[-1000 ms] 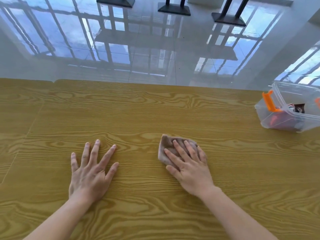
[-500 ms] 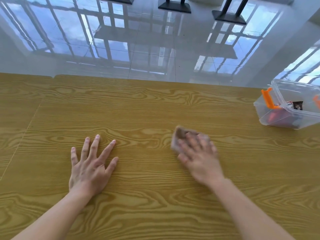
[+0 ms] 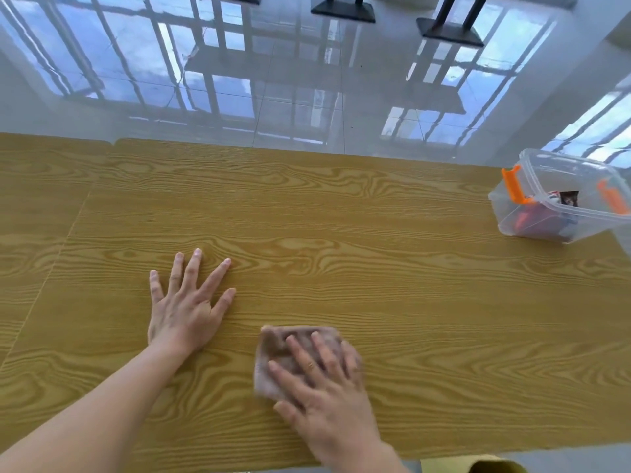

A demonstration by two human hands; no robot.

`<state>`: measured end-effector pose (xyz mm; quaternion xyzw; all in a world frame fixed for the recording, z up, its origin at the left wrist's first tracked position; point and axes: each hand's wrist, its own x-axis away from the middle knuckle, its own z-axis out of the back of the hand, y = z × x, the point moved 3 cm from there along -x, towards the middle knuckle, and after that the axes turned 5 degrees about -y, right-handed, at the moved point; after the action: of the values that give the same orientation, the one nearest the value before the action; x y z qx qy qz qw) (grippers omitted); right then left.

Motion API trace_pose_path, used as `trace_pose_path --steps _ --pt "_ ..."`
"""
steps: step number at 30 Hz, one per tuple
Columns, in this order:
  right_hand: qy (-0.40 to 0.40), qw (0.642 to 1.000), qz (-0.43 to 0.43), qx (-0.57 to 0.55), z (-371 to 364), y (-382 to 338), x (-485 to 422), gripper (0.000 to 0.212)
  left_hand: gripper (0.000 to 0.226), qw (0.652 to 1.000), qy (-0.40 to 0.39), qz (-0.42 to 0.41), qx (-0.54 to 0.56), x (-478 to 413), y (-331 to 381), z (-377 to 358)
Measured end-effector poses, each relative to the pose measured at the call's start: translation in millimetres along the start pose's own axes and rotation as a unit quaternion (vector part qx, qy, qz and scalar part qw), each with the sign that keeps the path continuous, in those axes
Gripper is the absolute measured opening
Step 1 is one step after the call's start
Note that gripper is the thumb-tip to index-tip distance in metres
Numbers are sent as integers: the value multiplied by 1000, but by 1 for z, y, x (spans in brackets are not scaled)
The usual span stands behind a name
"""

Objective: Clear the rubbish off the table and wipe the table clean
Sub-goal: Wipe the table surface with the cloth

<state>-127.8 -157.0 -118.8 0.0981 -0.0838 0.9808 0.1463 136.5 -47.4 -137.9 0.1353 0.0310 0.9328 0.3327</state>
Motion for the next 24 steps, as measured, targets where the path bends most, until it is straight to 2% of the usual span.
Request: trace_pose_path --steps 4,6,8,12,14,15,17,19,21,23,24 --pt "2 985 -170 -4 18 82 -21 53 64 992 4 -29 126 5 -21 7" --pt "-18 976 -211 -41 17 66 -33 56 57 989 34 -29 139 20 -48 11" --pt "-14 985 -162 -54 11 4 -37 59 55 994 59 -20 93 39 -78 10" --pt "-34 997 69 -27 -6 -125 -37 52 56 999 32 21 18 63 -114 2" --pt "-34 989 143 -5 -6 -128 -55 49 56 999 28 40 16 65 -118 0" --pt "-24 989 148 0 0 -114 -69 48 56 998 32 42 16 66 -117 -1" --pt "-1 996 88 5 15 -69 -101 49 55 998 44 43 20 68 -116 -1" --pt "-32 999 -40 3 31 -10 -138 52 54 997 55 47 35 70 -116 0" --pt "-65 985 -157 -34 47 30 -168 54 54 996 64 47 39 70 -114 0" --pt "-78 976 -194 -51 51 23 -186 56 54 996 67 48 40 69 -114 1" --pt "-81 980 -177 -37 48 3 -188 57 53 996 66 46 40 69 -114 1"
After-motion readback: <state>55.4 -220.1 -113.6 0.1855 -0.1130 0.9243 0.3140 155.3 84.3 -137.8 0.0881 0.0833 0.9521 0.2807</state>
